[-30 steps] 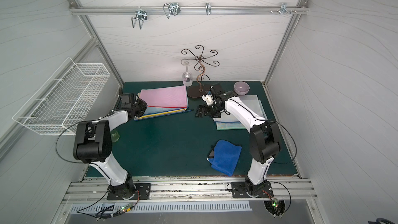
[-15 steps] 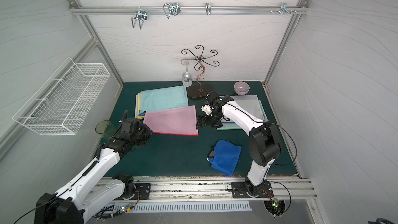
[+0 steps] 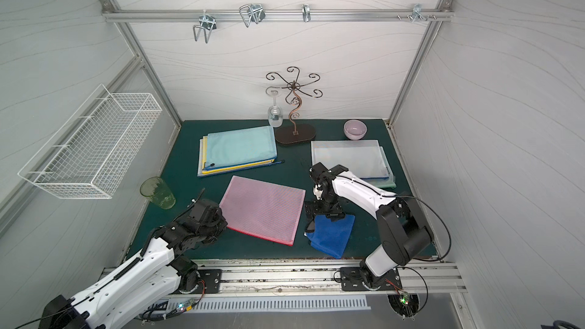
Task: Wipe the document bag
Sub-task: Pick up the cleaning item at the center of the board.
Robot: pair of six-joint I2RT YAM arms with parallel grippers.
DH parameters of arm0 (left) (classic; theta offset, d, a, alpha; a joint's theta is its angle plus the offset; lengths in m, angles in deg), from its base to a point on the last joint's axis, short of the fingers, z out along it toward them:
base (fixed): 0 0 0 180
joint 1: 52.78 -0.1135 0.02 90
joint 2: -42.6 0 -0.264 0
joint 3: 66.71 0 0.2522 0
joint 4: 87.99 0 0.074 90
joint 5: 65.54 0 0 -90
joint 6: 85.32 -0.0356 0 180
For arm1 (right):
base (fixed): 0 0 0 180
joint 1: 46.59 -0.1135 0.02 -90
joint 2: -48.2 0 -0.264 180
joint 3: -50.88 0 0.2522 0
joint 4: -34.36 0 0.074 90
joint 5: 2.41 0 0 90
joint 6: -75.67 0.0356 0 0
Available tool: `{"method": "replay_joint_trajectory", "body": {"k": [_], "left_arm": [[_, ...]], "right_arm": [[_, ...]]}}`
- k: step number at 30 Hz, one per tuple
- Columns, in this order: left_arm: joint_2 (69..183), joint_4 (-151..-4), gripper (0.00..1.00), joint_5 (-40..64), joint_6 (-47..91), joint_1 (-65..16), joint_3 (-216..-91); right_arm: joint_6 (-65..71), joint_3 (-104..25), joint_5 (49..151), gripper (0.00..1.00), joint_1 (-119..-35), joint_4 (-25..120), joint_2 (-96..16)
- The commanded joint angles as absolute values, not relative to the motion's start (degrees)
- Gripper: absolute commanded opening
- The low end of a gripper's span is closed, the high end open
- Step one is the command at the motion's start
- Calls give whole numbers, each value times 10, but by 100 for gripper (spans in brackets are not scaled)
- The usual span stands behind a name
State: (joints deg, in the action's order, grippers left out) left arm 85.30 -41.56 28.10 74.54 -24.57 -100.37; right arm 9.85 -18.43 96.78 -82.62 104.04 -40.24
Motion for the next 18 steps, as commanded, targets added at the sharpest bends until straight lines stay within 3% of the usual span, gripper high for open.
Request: {"method": "replay_joint_trajectory", "body": {"k": [1, 4, 7, 9, 14, 15, 18], "left_arm": [[835, -425, 0, 282, 751, -243, -984], [816, -417, 0, 276, 747, -243, -972], [805, -418, 0, 272, 748, -243, -962], [803, -417, 0, 271, 745, -242, -959], [802, -424, 0, 272, 743, -242, -955], [804, -425, 0, 272, 742, -242, -956], [811, -429, 0, 271, 735, -243, -958]], "right_arm": [[133, -152, 945, 99, -825, 1010, -423], [154, -110, 949, 99, -824, 969, -430], [162, -79, 952, 85, -824, 940, -422], [161, -71, 947, 69, -825, 936, -414], [150, -82, 962, 4, -826, 950, -380], [147, -93, 962, 0, -827, 962, -371], [137, -155, 956, 0, -836, 1015, -329]]}}
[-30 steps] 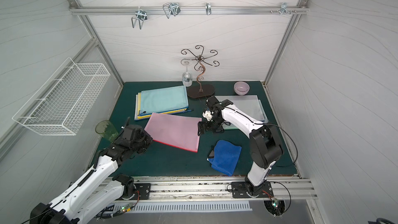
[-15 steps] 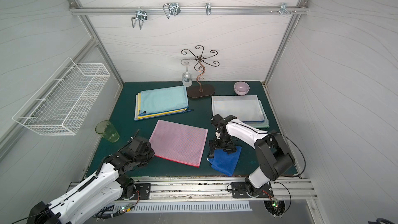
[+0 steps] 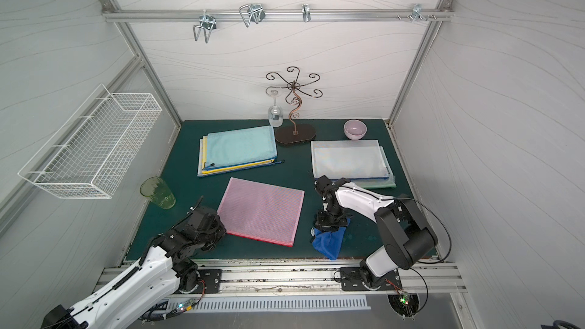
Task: Wipe the document bag
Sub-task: Pick up the cleaning item at the center of the board, then wipe the dirt from the document bag.
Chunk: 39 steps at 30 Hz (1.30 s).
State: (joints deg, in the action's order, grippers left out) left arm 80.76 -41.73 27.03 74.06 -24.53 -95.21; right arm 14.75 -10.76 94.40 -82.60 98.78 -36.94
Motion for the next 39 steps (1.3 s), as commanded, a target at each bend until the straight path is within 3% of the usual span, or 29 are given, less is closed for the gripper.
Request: {"method": "replay_joint_trajectory", "body": {"k": [1, 6, 19, 24, 29, 31, 34, 39], "left_arm": [[814, -431, 0, 270, 733, -243, -959], [821, -432, 0, 271, 727, -243, -961], [819, -427, 0, 266, 726, -243, -957], [813, -427, 0, 265, 727, -243, -951], [816, -424, 0, 258, 726, -243, -951], [810, -414, 0, 258, 725, -243, -951], [793, -402, 0, 265, 724, -244, -953], [791, -395, 0, 264, 715, -250, -955]], "right_arm": [[130, -187, 957, 0, -844, 1034, -319], [94, -342, 1008, 0, -908, 1070, -364], [114, -630, 1384, 0, -1024, 850, -766], [100, -803, 1420, 0, -1031, 917, -918], [98, -925, 1287, 0, -988, 990, -1013], [93, -930, 1167, 0, -960, 1012, -1001], [85, -861, 996, 0, -924, 1003, -940], [12, -765, 839, 0, -909, 1048, -851]]}}
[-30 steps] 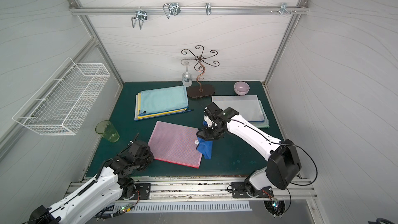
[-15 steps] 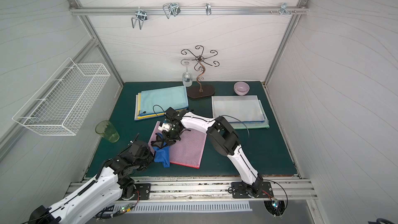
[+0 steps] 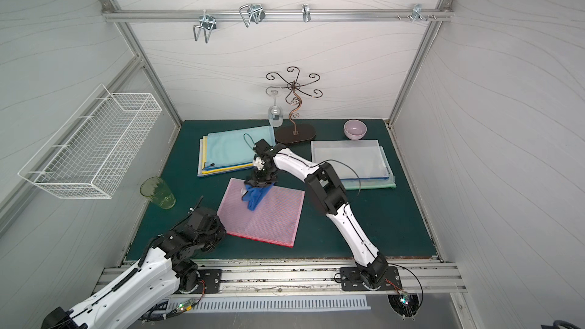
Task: Wipe the document bag
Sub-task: Wipe the dirt from the document bag.
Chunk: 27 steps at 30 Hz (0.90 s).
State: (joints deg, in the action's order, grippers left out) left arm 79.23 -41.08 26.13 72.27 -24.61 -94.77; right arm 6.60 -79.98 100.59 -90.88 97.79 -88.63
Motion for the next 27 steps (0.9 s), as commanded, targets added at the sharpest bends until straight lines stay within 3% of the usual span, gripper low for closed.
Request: {"method": "replay_joint_trajectory", "body": {"k": [1, 3, 6, 9, 12, 17, 23, 25, 27], "left_arm": [[791, -395, 0, 263, 711, -252, -958], [791, -396, 0, 261, 704, -255, -961], [796, -404, 0, 258, 700, -259, -963], [806, -417, 0, 254, 700, -263, -962], [813, -427, 0, 253, 700, -268, -961], [818, -435, 0, 243, 697, -286, -959], [803, -434, 0, 235, 690, -307, -958], [805, -437, 0, 230, 687, -313, -956], [808, -443, 0, 225, 683, -317, -957]], "right_arm": [[-4, -736, 825, 0, -914, 1064, -828], [-30, -664, 848, 0, -931, 1059, -767], [-37, -590, 1045, 0, -962, 997, -700], [10, -614, 1207, 0, -998, 947, -739], [69, -641, 1255, 0, -1013, 899, -793], [79, -541, 1143, 0, -967, 931, -769], [34, -339, 922, 0, -891, 1036, -567], [25, -326, 863, 0, -884, 1064, -520], [22, -355, 878, 0, -891, 1067, -514]]}}
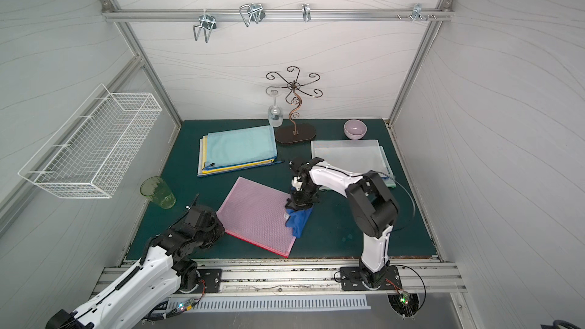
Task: Wipe the document bag
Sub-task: Wipe the dirt from the document bag.
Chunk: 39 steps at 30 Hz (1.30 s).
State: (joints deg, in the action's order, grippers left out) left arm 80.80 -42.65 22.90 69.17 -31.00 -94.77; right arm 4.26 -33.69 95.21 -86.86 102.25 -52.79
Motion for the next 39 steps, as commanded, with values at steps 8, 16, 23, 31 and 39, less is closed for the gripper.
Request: {"method": "replay_joint_trajectory", "body": {"k": [8, 16, 23, 31, 39], "left_arm": [[830, -452, 0, 212, 669, -321, -971], [824, -438, 0, 212, 660, -326, -983], [815, -434, 0, 209, 656, -332, -987], [841, -458, 0, 207, 648, -337, -985], [858, -459, 0, 208, 631, -349, -1011]], "right_arm": [[65, -636, 1208, 0, -981, 928, -716], [104, -846, 1272, 0, -998, 902, -932], [36, -635, 1059, 0, -926, 991, -774], [-19, -493, 1051, 0, -991, 1061, -631], [45, -518, 1224, 0, -1006, 953, -730]]}}
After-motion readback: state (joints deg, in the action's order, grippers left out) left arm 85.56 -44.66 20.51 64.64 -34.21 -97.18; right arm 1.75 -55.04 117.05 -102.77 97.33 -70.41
